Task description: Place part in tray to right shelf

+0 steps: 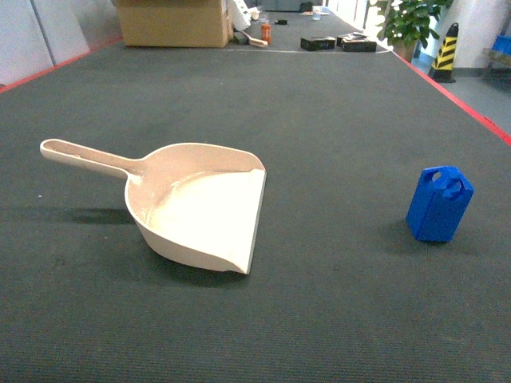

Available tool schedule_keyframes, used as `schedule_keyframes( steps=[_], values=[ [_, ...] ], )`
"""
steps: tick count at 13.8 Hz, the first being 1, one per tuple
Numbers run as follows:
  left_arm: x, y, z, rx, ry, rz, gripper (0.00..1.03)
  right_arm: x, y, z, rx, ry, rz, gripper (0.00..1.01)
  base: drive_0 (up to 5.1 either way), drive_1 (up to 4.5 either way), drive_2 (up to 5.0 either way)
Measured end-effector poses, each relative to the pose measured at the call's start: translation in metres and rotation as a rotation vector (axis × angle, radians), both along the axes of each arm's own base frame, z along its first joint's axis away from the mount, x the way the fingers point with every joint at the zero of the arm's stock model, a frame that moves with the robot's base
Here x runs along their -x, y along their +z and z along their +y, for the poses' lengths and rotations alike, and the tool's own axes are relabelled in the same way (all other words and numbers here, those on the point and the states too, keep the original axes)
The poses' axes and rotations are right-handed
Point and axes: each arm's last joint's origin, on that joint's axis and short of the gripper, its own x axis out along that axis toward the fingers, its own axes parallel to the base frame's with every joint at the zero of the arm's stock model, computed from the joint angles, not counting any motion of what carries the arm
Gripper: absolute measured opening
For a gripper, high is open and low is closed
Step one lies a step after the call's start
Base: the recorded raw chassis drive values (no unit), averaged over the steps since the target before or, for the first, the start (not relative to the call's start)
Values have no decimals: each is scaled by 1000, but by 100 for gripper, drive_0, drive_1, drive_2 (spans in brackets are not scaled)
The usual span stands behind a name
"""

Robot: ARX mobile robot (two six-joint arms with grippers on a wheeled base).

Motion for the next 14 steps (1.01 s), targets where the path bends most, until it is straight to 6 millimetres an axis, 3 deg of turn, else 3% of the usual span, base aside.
schedule_keyframes(
  steps=[6, 9, 10, 14],
  values=[
    [0, 0, 0, 0, 0, 0, 98, 0, 0, 0, 0, 0, 0, 98, 0, 0, 0],
    [0, 0, 0, 1, 0, 0, 88, 0, 0, 0, 0, 0, 0, 98, 0, 0, 0],
    [0, 0, 0, 0, 0, 0, 99, 0, 0, 0, 0, 0, 0, 98, 0, 0, 0],
    [0, 0, 0, 0, 0, 0, 98, 0, 0, 0, 0, 0, 0, 98, 0, 0, 0]
  ],
)
